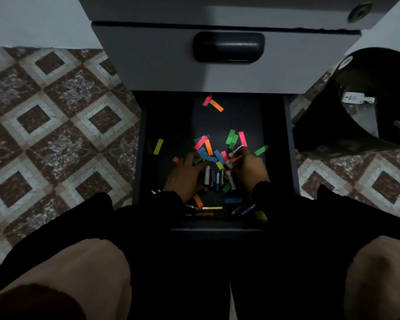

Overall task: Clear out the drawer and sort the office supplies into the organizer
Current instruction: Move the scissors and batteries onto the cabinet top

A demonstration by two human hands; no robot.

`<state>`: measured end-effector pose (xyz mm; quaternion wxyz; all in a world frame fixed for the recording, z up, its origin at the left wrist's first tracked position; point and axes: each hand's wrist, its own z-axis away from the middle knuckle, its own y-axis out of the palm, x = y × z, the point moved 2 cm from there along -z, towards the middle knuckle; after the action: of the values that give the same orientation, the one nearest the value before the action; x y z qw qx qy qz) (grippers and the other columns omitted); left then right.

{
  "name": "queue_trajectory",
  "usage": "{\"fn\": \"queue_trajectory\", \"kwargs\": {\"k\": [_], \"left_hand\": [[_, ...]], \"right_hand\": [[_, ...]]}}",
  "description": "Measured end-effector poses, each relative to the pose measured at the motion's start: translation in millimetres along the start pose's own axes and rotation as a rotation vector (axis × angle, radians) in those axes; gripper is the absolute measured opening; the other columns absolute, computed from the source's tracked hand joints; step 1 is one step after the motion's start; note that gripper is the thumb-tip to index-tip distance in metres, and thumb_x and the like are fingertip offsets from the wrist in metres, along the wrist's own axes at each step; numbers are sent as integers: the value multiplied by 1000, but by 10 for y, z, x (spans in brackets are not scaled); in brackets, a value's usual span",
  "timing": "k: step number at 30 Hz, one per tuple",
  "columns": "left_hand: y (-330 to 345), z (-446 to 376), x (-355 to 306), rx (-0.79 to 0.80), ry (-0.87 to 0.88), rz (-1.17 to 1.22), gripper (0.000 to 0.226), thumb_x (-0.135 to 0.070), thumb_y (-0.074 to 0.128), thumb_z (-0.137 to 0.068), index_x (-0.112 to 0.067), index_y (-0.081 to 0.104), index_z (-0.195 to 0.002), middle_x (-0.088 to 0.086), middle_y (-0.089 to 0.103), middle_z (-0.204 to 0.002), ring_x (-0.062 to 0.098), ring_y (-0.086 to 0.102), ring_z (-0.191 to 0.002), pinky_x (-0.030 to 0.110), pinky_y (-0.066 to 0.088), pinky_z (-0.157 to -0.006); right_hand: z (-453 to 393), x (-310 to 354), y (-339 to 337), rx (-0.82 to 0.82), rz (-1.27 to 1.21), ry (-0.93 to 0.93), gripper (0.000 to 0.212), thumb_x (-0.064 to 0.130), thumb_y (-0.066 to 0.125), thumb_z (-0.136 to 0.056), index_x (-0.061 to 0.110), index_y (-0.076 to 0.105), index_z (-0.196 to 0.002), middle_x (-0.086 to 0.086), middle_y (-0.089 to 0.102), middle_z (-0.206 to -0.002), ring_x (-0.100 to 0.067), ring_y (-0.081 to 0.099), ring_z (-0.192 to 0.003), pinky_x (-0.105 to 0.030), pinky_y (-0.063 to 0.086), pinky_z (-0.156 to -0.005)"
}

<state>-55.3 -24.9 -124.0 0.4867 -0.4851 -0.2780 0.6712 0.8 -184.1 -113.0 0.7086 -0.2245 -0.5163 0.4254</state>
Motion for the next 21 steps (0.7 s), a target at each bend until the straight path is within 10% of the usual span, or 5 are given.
{"fn": "queue_trajectory", "kwargs": {"k": [6, 21], "left_hand": [[14, -39, 8, -74, 14, 4, 62, -26, 70, -80, -26, 44, -136, 2, 26, -144, 22, 32, -131, 35, 37, -102], [-43, -72, 217, -95, -68, 114, 69, -21, 70, -80, -20, 38, -141, 2, 40, -140, 24, 34, -128, 33, 33, -104]], "right_hand": [[6, 16, -5, 29, 117, -54, 29, 15, 55, -91, 11, 47, -118, -9, 62, -110, -26, 61, -99, -25, 40, -69], [29, 300, 300, 115, -469, 159, 22, -5, 56, -84, 16, 48, -89, -20, 64, -98, -30, 64, -82, -41, 56, -73]]}}
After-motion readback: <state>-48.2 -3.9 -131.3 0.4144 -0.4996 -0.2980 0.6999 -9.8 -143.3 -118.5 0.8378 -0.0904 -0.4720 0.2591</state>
